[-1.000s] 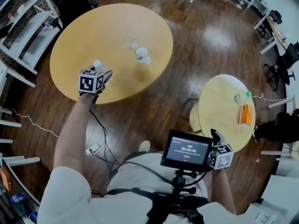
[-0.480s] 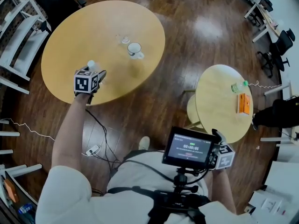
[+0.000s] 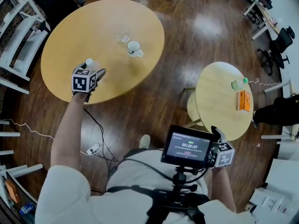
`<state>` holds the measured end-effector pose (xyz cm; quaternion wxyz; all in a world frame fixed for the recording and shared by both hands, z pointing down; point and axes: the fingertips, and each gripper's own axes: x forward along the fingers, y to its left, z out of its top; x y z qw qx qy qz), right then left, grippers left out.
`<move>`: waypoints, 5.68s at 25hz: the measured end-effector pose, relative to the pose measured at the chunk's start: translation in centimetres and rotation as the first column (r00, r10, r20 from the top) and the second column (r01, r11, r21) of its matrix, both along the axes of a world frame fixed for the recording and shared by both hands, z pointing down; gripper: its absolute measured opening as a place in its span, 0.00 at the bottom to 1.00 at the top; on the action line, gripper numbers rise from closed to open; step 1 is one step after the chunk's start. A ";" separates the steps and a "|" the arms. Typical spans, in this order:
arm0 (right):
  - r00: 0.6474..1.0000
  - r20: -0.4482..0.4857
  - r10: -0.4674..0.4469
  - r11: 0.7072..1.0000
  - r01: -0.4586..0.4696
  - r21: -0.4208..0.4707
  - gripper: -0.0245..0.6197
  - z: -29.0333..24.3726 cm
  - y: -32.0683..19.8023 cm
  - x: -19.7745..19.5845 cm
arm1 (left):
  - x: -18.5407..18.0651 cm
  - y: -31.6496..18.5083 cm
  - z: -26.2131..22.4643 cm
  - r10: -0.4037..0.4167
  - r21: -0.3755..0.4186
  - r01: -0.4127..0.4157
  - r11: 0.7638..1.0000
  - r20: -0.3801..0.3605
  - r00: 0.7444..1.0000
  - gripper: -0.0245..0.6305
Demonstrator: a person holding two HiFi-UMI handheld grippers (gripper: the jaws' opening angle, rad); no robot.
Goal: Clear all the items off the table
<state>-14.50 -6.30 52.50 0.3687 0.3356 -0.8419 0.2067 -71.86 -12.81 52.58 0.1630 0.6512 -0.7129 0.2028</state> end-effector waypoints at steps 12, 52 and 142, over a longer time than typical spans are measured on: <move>0.998 0.015 0.053 0.995 -0.054 0.079 0.77 -1.0 -3.6 0.7 | 3.7 5.2 -10.0 -0.167 0.215 0.140 0.967 0.112 0.980 0.74; 0.971 0.128 0.202 0.969 -0.217 0.118 0.77 -1.4 4.8 43.7 | 73.4 14.2 -3.3 0.325 0.003 -0.330 0.944 -0.175 0.929 0.75; 0.984 0.169 0.051 0.999 -0.049 -0.016 0.76 1.6 -15.7 33.8 | 65.8 -23.9 -6.2 0.396 0.004 -0.397 0.918 0.068 0.916 0.50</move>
